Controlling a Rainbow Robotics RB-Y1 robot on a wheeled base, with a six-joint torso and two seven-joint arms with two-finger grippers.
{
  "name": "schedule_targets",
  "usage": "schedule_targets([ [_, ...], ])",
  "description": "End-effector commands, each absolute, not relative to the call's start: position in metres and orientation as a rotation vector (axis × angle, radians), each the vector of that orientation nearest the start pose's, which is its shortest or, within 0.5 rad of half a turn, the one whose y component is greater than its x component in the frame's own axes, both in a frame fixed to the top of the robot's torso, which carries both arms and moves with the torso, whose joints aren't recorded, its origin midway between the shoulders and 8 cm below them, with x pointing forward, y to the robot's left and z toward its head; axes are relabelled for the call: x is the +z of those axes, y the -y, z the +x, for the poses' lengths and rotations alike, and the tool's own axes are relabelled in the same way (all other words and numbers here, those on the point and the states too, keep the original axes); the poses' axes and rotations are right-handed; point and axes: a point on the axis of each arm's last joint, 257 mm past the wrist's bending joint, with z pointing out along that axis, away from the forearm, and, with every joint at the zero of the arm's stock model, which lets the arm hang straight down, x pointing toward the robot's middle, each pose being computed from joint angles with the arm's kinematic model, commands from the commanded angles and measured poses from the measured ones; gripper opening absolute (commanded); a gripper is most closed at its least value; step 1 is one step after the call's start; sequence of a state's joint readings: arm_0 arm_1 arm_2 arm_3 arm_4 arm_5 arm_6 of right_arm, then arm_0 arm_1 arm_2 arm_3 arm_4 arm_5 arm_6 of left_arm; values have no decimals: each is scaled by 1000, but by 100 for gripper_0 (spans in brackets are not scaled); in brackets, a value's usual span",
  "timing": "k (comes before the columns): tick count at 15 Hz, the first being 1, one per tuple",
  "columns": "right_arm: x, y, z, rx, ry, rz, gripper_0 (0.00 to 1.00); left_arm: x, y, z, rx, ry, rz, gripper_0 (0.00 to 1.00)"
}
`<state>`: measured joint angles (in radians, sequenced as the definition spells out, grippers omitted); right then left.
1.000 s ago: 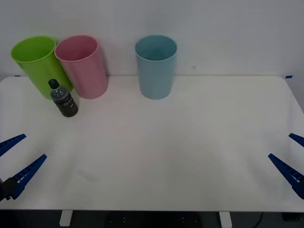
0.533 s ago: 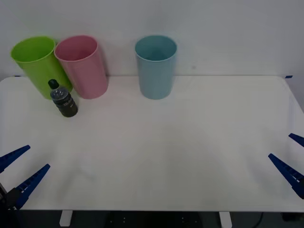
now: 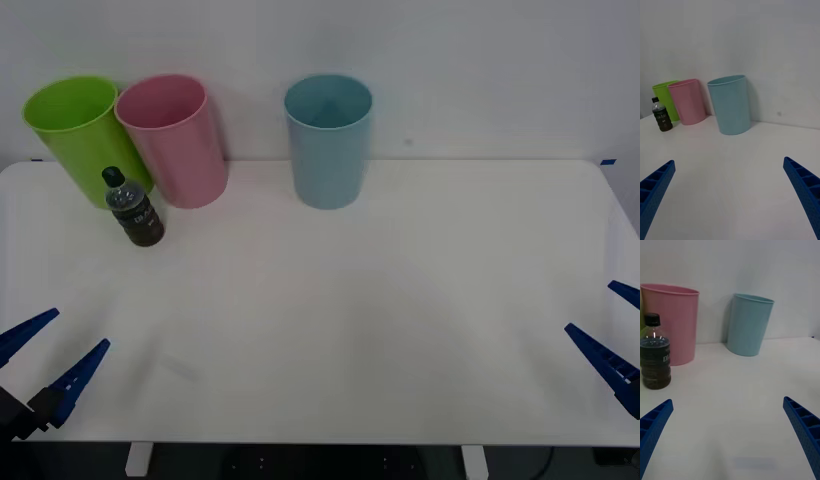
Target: Grasp the object on the table and drop it into the matching bin: aluminum can to the light blue bin, PET bottle to the pink bin.
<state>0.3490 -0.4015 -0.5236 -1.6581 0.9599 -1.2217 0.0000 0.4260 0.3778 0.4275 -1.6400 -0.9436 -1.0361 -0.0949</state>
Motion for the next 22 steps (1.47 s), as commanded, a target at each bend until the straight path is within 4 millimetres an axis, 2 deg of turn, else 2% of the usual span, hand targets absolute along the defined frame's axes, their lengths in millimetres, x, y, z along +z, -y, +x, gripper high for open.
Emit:
schedule_targets([
  [1, -169, 330, 342, 567, -1441, -465, 100, -228, -347, 359, -400, -1561, 294, 100],
  [6, -169, 330, 342, 567, -1441, -465, 100, -239, -363, 386, -312, -1597, 183, 100],
  [13, -169, 330, 342, 567, -1441, -465, 100, -243, -388, 413, -230, -1612, 25, 100],
  [22, -169, 330, 342, 567, -1441, -465, 100, -258, -387, 493, -233, -1622, 3, 100],
])
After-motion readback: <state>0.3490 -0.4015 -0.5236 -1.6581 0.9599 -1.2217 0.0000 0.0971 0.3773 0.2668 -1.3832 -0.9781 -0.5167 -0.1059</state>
